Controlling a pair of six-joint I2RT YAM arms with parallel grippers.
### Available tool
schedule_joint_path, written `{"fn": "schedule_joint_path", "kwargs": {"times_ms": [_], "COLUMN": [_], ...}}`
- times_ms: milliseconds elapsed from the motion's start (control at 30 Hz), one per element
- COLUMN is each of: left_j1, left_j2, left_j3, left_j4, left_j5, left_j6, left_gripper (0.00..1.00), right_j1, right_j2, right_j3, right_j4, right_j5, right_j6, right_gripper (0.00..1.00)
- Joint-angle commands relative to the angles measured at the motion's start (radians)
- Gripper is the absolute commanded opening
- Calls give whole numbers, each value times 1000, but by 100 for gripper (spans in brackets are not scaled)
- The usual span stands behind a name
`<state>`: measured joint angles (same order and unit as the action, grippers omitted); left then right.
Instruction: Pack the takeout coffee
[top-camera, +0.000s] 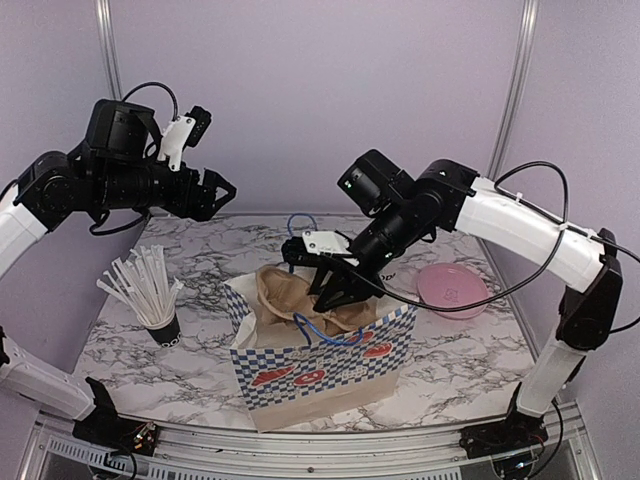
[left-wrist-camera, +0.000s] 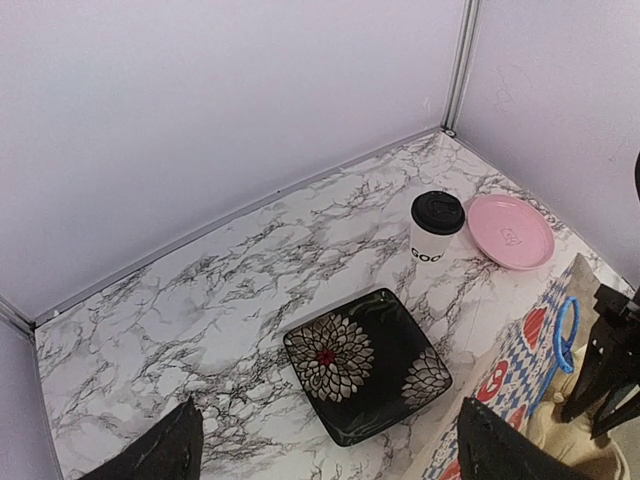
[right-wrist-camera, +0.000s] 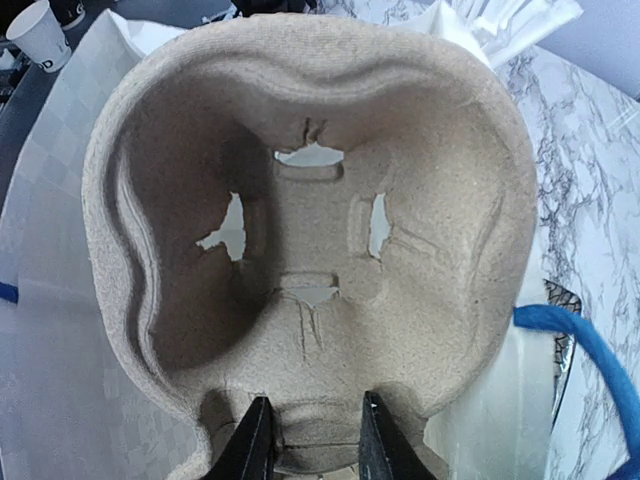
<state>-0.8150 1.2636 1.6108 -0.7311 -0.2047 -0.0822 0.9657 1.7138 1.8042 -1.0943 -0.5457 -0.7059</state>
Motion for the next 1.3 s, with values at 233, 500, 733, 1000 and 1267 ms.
{"fn": "schedule_joint_path", "kwargs": {"times_ms": [233,500,733,1000,1267], "left_j1": [31,42,46,50,51], "left_j2": [-21,-20,-22,-41,-31], "left_j3": [-40,-59,-76,-99,-114], "left_j4": [71,83,84,87,85], "left_j5": [2,26,38,45,111], "left_j6": [-15,-19,-20,-17,-3], "left_gripper": [89,89,89,89,89], "right_j1": [39,94,113,121,122], "right_j2": [50,99,161,195,153], "right_j3": [-45,-111,-160,-248,-229], "right_j4": [-51,-58,-23,45,25], "right_j5": [246,343,399,422,386], "right_j6": [11,-6,19,37,24], "right_gripper": [25,25,25,25,50]}}
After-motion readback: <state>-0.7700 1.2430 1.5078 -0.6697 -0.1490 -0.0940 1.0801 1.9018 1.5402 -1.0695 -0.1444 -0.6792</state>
